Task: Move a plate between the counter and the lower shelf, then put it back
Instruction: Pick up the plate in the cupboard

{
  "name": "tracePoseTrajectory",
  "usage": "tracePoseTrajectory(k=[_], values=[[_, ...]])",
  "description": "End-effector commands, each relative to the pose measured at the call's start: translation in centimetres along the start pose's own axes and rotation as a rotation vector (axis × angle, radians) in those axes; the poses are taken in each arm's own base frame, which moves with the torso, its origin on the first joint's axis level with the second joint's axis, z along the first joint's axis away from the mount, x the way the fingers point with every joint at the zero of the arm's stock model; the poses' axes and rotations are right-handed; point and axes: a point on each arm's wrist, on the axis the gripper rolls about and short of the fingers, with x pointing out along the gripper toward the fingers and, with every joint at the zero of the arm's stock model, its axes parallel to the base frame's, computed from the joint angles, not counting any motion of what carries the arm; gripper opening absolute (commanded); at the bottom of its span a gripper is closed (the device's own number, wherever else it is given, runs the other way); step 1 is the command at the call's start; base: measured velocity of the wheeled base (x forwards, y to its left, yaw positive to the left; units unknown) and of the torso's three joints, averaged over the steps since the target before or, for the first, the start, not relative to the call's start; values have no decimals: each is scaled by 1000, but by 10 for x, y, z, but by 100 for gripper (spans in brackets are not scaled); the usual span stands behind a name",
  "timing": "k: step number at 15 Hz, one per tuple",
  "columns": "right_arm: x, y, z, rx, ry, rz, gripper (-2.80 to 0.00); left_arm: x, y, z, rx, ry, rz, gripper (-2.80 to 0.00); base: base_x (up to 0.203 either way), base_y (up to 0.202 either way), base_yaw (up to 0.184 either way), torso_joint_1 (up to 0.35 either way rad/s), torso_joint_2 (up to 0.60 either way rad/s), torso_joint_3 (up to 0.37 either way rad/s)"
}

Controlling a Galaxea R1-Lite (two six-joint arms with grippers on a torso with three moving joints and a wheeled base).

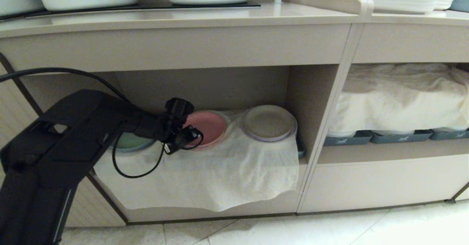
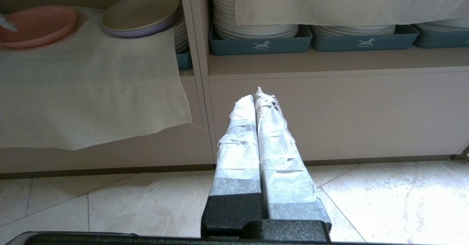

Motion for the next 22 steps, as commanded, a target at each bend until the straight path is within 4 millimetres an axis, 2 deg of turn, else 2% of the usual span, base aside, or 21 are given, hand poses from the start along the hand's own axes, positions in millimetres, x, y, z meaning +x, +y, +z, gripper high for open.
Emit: tracePoseTrajectory(k=[1,7,8,12,22], values=[[0,0,0,0,2,1,-280,3,-1,0,-3,-1,0,0,0,0,0,0,0,0],[0,0,0,0,2,1,-280,9,1,-3,0,6,10,0,0,0,0,0,0,0],[0,0,0,0,2,1,-280,8,0,-2,-2,1,5,-280,0,0,0,0,0,0],[0,0,0,0,2,1,-280,6,-5,3,-7,-15,-14,-280,0,0,0,0,0,0],[0,0,0,0,0,1,-280,7,-4,2,-2,-12,-6,-280,0,0,0,0,0,0]])
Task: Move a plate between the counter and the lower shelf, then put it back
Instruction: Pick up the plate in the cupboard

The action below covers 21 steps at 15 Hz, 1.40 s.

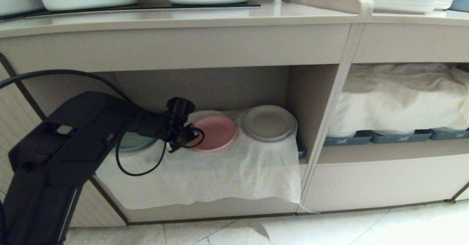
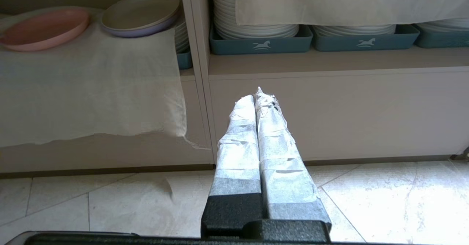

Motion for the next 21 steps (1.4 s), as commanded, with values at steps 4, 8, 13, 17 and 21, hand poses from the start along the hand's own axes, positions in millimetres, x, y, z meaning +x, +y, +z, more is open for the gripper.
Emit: tracePoseTrajectory(k=[4,8,13,17,21], values=[[0,0,0,0,1,1,-280,-1,1,0,-2,-9,15,-280,0,0,0,0,0,0],[0,0,0,0,0,1,-280,-9,4,-1,6,29,54,-280,0,0,0,0,0,0],[0,0,0,0,1,1,-280,-22,8,-1,10,49,74,-280,0,0,0,0,0,0],[0,0,0,0,1,1,-280,-32,12,-2,-24,54,81,-280,0,0,0,0,0,0],[0,0,0,0,1,1,-280,-42,19,-6,-27,69,96,-280,0,0,0,0,0,0]])
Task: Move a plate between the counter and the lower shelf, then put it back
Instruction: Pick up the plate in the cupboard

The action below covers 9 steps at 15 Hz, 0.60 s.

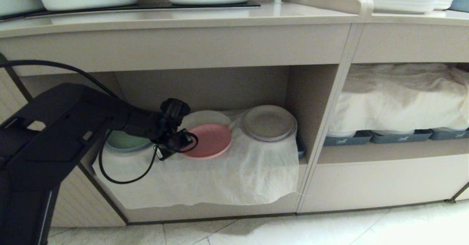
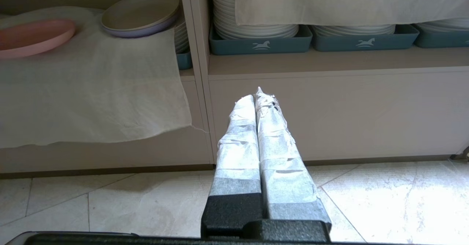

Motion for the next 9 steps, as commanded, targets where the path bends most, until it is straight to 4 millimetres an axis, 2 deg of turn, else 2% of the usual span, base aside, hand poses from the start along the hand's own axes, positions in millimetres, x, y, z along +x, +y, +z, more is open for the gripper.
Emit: tracePoseTrajectory(k=[1,9], values=[[0,0,0,0,1,1,-280,-11,4,0,-4,1,-1,-280,0,0,0,0,0,0],[0,0,0,0,0,1,-280,-37,22,-10,1,26,16,-280,0,0,0,0,0,0]])
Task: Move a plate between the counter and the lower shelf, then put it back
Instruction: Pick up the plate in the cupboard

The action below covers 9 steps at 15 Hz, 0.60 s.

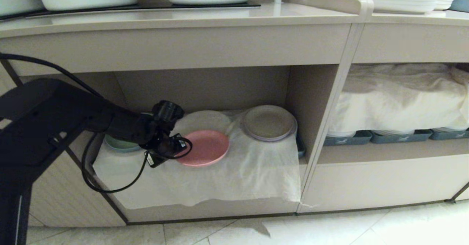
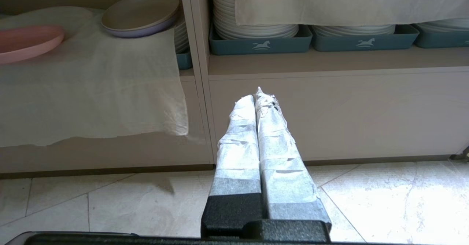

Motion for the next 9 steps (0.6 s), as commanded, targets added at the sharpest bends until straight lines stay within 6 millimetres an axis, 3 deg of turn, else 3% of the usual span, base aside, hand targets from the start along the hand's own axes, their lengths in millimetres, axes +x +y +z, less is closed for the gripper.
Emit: tracePoseTrajectory(k=[1,9], values=[[0,0,0,0,2,1,-280,-16,5,-1,-15,-6,-7,-280,0,0,0,0,0,0],[0,0,0,0,2,1,-280,-58,32,-15,-28,3,-3,-280,0,0,0,0,0,0]])
